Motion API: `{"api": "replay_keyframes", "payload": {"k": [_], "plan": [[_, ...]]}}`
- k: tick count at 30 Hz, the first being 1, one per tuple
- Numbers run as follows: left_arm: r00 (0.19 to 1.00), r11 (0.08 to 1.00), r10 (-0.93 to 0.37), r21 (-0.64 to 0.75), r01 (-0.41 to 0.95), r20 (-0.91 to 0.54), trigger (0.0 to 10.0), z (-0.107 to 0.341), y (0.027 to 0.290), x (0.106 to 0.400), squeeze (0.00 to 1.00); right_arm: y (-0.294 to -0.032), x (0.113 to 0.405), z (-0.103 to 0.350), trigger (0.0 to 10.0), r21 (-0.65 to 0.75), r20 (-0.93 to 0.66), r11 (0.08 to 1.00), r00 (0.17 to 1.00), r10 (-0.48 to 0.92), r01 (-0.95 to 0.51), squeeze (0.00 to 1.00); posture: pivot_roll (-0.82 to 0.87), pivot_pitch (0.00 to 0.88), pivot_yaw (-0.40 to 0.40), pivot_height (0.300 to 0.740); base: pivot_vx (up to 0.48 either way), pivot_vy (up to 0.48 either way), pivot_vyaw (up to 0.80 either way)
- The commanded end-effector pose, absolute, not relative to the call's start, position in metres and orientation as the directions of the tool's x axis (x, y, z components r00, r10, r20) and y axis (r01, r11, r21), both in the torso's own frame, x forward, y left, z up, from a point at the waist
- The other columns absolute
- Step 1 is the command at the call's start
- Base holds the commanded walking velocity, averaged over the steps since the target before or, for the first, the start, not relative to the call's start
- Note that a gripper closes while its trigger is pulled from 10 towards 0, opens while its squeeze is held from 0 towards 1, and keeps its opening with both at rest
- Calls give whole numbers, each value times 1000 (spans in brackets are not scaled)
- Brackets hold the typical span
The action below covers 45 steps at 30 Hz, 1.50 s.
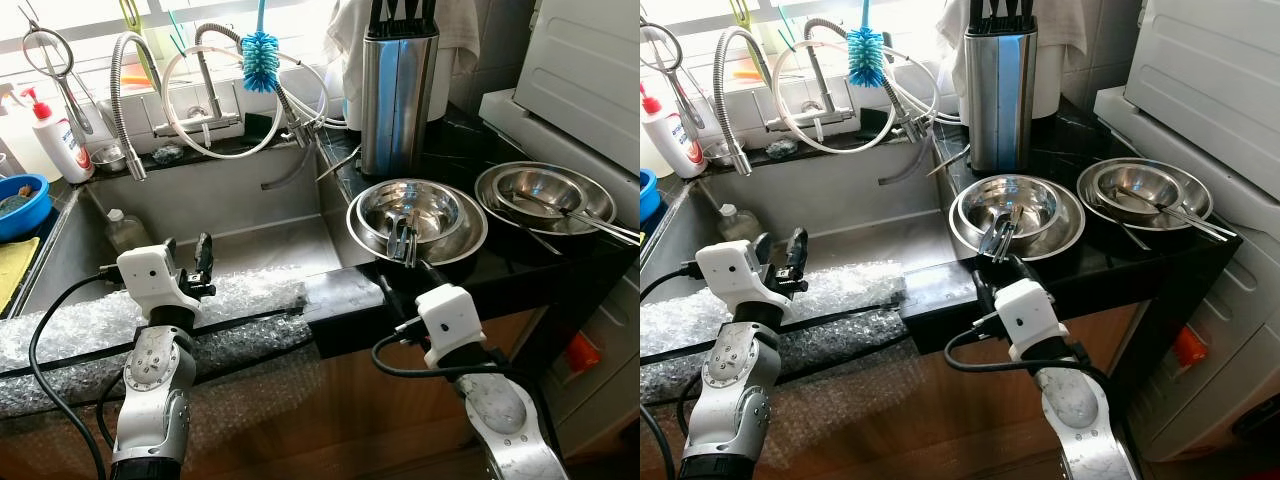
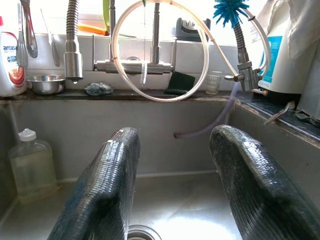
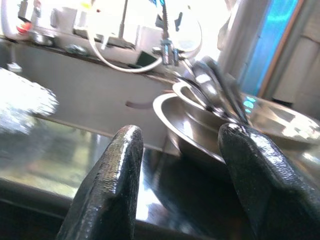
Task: Kitchen organization
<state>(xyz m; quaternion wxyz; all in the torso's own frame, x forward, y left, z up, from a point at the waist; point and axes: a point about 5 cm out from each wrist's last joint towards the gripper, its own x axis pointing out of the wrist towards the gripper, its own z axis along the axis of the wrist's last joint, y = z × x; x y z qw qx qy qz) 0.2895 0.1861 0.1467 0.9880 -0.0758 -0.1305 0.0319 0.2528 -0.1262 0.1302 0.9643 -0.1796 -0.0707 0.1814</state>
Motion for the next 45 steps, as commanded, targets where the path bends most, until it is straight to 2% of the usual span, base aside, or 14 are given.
{"api": "replay_keyframes", "payload": {"k": [1, 6, 24, 27, 28, 29, 33, 45], "plan": [[965, 985, 93, -162, -54, 244, 10000, 146, 191, 288, 0, -119, 252, 139, 10000, -389, 108, 856, 906, 409, -340, 0, -140, 0, 115, 740, 0, 0, 0], [966, 985, 90, -165, -51, 243, 10000, 146, 189, 288, 0, -123, 253, 145, 10000, -408, 140, 862, 912, 384, -300, 0, -143, 0, 117, 740, 0, 0, 0], [966, 985, 90, -165, -51, 242, 10000, 146, 189, 288, 0, -122, 253, 144, 10000, -410, 143, 861, 912, 385, -300, 0, -143, 0, 117, 740, 0, 0, 0], [969, 985, 85, -163, -47, 233, 10000, 143, 187, 288, 0, -158, 264, 161, 10000, -427, 256, 904, 958, 131, -10, 0, -143, 0, 112, 740, 0, 0, 0], [969, 985, 85, -163, -47, 233, 10000, 143, 187, 288, 0, -158, 264, 161, 10000, -427, 256, 904, 958, 131, -10, 0, -143, 0, 112, 740, 0, 0, 0], [969, 986, 84, -163, -46, 232, 10000, 142, 186, 288, 0, -166, 265, 165, 10000, -427, 279, 902, 958, 71, 58, 0, -143, 0, 112, 740, 0, 0, 0], [970, 986, 83, -163, -46, 230, 10000, 142, 186, 288, 0, -171, 265, 165, 10000, -408, 285, 908, 958, 27, 96, 0, -142, 0, 113, 740, 0, 0, 0], [970, 986, 83, -160, -47, 229, 10000, 142, 187, 288, 0, -167, 266, 160, 10000, -397, 275, 914, 961, 30, 85, 0, -141, 0, 115, 740, 0, 0, 0]]}}
